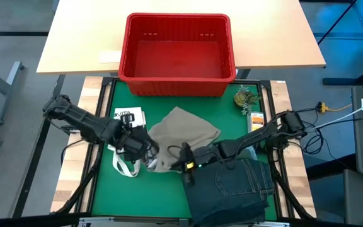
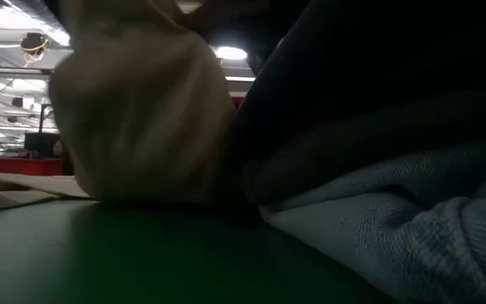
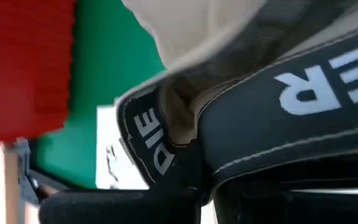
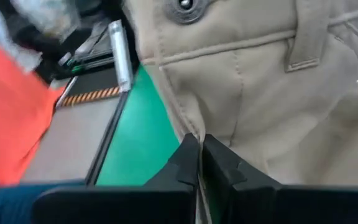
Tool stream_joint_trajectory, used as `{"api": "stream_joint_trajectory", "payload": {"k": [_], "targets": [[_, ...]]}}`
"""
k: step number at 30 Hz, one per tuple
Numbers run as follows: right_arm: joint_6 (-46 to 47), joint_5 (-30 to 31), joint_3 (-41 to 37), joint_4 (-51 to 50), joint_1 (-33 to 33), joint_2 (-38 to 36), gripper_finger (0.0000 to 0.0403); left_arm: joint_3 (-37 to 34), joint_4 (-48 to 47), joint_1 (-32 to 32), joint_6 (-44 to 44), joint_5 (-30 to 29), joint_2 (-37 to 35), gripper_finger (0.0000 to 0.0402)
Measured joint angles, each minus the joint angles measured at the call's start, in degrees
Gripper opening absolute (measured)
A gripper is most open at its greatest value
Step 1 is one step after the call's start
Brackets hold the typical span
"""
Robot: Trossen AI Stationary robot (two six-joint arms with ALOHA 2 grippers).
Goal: Fold Laundry from Bin
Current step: Fold the brown shorts
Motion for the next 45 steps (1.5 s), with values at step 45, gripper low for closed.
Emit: {"api": "stream_joint_trajectory", "payload": {"k": [45], "targets": [[21.3,24.0,-41.2,36.1,-0.8,-10.1,0.0012,-0.8,58.3,30.8,35.8,6.8,11.8,0.0013]]}}
